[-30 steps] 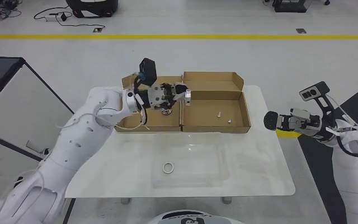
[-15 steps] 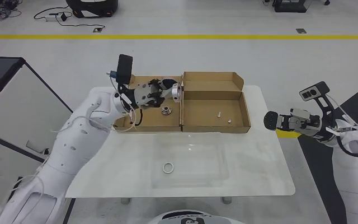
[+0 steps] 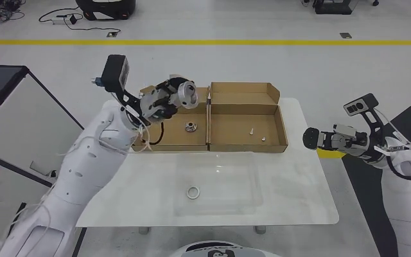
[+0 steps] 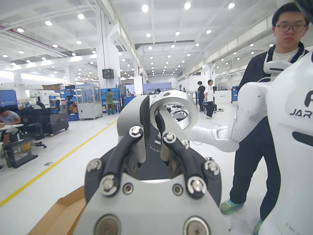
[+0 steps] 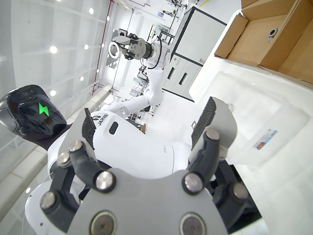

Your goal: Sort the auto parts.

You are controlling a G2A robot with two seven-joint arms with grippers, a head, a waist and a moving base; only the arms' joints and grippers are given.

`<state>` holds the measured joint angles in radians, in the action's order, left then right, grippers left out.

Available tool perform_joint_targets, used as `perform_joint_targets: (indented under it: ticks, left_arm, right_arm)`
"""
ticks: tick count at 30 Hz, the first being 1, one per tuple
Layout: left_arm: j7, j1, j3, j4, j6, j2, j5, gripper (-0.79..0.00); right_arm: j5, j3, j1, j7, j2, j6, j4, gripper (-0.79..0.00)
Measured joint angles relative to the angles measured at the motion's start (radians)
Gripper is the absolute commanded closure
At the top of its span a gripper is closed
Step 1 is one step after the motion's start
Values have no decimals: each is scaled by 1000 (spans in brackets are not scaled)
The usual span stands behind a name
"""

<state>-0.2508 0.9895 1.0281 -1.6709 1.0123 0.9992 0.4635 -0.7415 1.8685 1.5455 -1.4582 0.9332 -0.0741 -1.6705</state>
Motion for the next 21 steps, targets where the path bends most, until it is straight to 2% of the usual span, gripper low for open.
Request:
perform_joint_targets:
  ticks: [10,21]
  left_arm:
    - [-88,38,44,-63,0,-16,-41,0]
    - [-195,115,100,-143,0,-46,-64,0]
  right_arm:
    - [0,0,0,0,0,0,0,-785]
    - [0,0,0,0,0,0,0,-785]
